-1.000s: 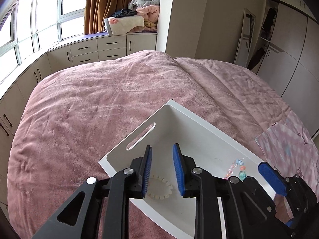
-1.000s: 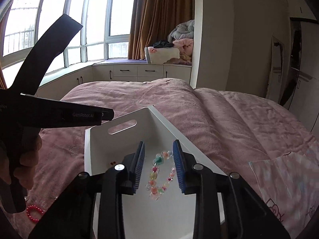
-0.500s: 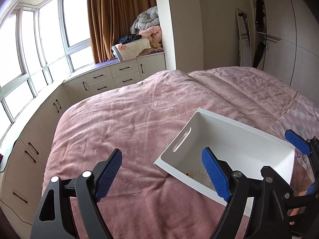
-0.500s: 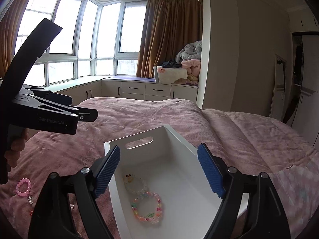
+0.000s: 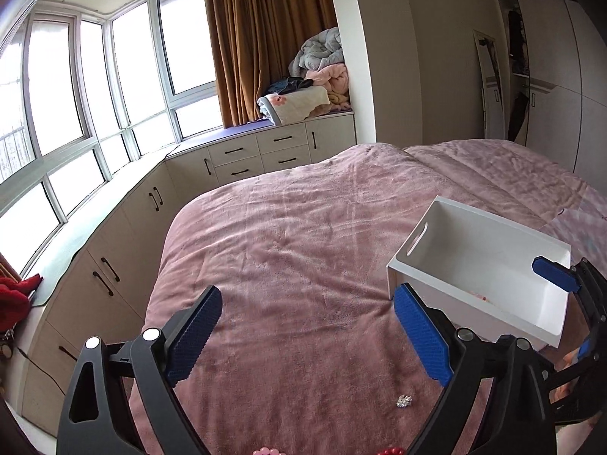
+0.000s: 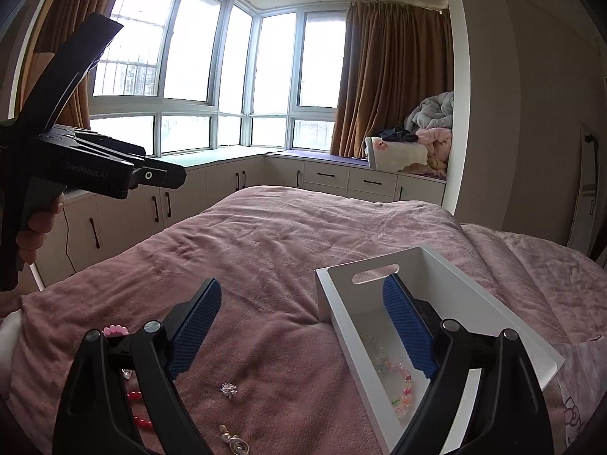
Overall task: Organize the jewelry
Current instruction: 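Grasp the pink bead bracelet with the left tool while the right tool grasps a silver brooch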
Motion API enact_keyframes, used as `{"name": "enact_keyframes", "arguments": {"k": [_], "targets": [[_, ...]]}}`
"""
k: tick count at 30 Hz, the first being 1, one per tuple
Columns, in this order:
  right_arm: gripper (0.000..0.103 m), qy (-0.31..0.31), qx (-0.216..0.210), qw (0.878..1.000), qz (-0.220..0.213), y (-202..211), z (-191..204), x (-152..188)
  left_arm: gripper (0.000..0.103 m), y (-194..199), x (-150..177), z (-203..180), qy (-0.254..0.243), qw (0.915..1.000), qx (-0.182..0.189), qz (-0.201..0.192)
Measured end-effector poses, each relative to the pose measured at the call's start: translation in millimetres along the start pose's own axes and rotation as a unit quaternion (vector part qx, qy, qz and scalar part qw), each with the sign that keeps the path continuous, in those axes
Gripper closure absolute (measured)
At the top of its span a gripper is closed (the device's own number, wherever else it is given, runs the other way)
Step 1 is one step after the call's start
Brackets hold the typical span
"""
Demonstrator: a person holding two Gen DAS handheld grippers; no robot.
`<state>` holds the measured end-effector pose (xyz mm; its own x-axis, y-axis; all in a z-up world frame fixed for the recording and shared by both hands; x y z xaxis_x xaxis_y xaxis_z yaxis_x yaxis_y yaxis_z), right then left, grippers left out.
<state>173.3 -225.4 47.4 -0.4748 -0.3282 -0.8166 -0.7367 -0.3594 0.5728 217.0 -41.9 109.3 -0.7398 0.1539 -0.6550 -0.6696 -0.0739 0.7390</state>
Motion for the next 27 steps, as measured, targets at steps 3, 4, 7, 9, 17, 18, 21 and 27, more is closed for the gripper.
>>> {"name": "enact_keyframes", "arguments": {"k": [3, 4, 7, 9, 17, 18, 21, 27], "targets": [[0.024, 0.018, -0.021, 0.999, 0.025, -14, 15, 6, 0.01, -1, 23, 25, 0.022, 0.9997, -0.003, 0.012], [0.025, 0.024, -0.025, 0.999, 0.035, -19, 20, 8, 0.01, -4, 31, 34, 0.031, 0.9994, -0.004, 0.017], [0.026, 0.036, -0.034, 0.997, 0.056, -32, 32, 15, 0.01, -10, 58, 59, 0.051, 0.9981, -0.016, 0.032], [0.029, 0.044, -0.041, 0.996, 0.068, -39, 40, 18, 0.01, -14, 77, 74, 0.061, 0.9971, -0.023, 0.04], [0.036, 0.065, -0.057, 0.991, 0.106, -60, 60, 31, 0.01, -36, 140, 116, 0.123, 0.9899, -0.026, 0.065], [0.039, 0.064, -0.061, 0.99, 0.113, -64, 59, 33, 0.01, -39, 147, 119, 0.131, 0.9888, -0.026, 0.067], [0.044, 0.055, -0.075, 0.986, 0.139, -77, 60, 40, 0.01, -50, 167, 124, 0.144, 0.9867, -0.024, 0.072], [0.047, 0.046, -0.086, 0.978, 0.186, -103, 63, 57, 0.01, -72, 202, 121, 0.131, 0.9855, -0.011, 0.108]]}}
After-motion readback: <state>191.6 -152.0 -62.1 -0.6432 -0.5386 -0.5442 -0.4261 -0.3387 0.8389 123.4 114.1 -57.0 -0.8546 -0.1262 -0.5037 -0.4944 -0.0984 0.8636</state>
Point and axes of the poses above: each gripper's, at about its wrist camera, not at the fingertips, and y roughly against the way its jaws point, z to its left, x to its underside, the point moved 3 cm from there along -y, roughly the way its jaws point, and after that the axes turned 14 degrees about z, right-handed, at the moved point
